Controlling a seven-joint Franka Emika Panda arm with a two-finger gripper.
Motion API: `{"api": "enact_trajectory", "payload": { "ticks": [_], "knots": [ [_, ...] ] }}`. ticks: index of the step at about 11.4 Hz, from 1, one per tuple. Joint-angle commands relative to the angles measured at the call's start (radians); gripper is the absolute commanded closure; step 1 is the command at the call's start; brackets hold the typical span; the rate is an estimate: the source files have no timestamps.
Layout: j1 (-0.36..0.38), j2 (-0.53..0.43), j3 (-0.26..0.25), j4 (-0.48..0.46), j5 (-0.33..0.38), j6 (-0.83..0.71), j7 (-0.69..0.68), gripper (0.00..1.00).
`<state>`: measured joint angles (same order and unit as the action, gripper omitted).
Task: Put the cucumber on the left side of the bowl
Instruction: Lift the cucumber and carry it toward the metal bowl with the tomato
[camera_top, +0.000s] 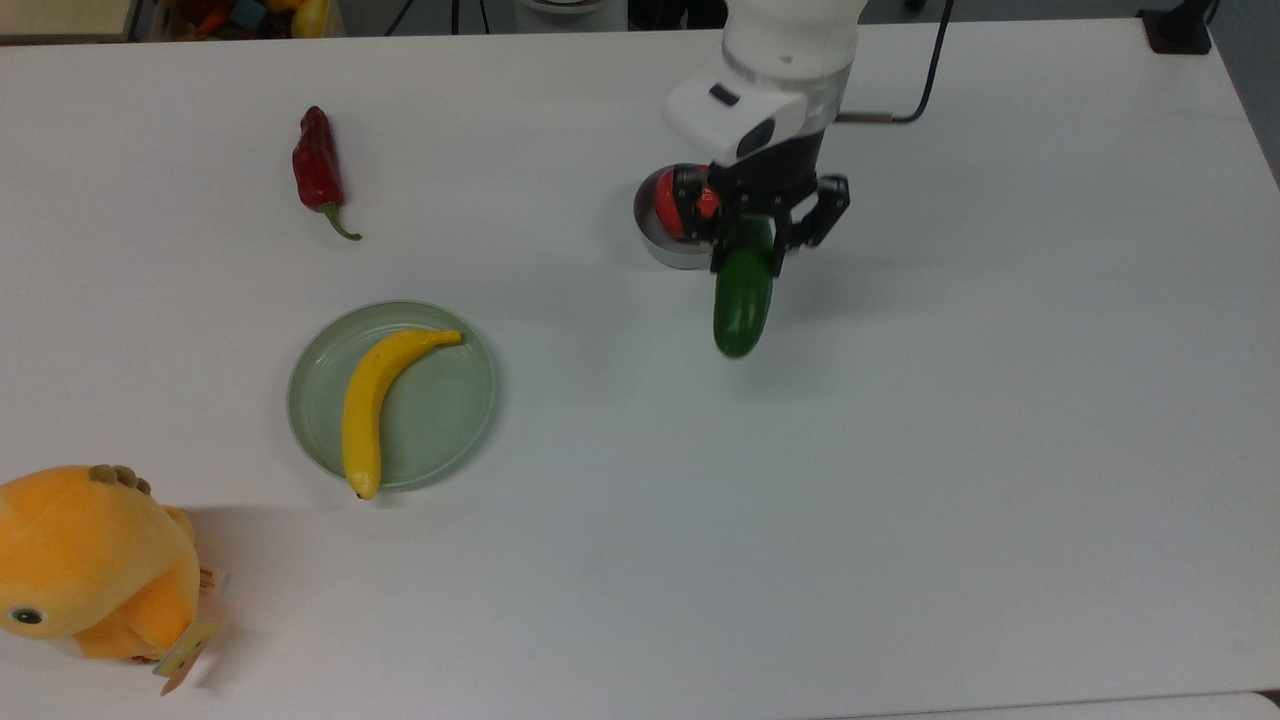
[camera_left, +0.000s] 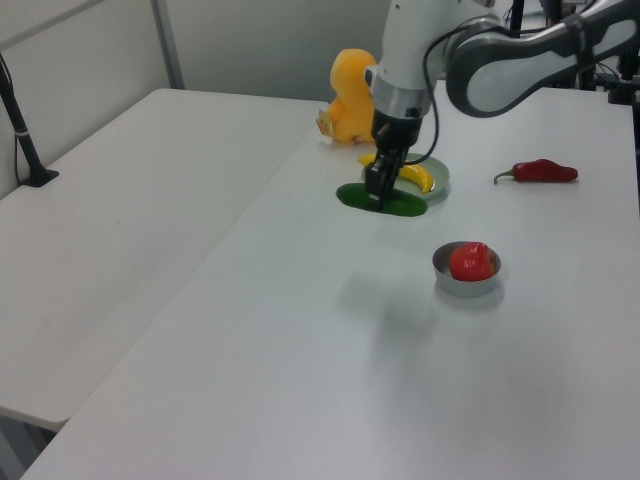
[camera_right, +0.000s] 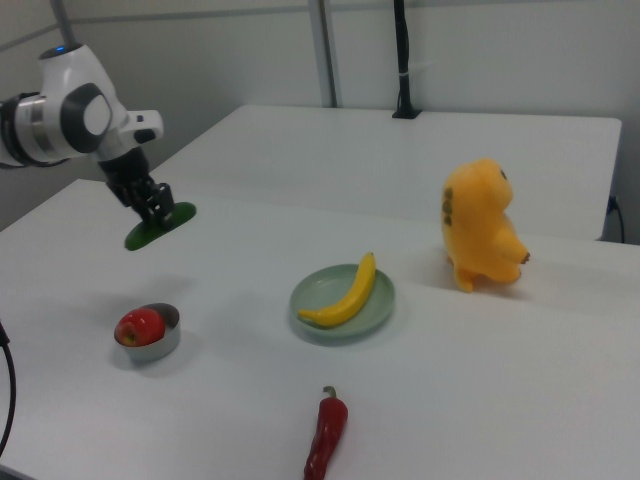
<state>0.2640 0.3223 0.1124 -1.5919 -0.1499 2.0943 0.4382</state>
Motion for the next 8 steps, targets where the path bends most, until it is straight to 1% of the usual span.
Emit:
{"api": "enact_trajectory", "payload": {
  "ticks": [1, 3, 4, 5, 6, 8],
  "knots": [
    [0.026, -0.147, 0.039, -0.160, 0.003, -0.100, 0.011, 0.94],
    [0.037, -0.172, 0.055, -0.197, 0.036, -0.138, 0.008, 0.94],
    [0.037, -0.190, 0.064, -0.224, 0.039, -0.151, 0.002, 0.94],
    [0.037, -0.216, 0.081, -0.258, 0.041, -0.154, -0.010, 0.94],
    [0.035, -0.233, 0.108, -0.290, 0.044, -0.154, -0.018, 0.94],
    [0.035, -0.241, 0.142, -0.327, 0.076, -0.154, -0.041, 0.94]
  ]
}}
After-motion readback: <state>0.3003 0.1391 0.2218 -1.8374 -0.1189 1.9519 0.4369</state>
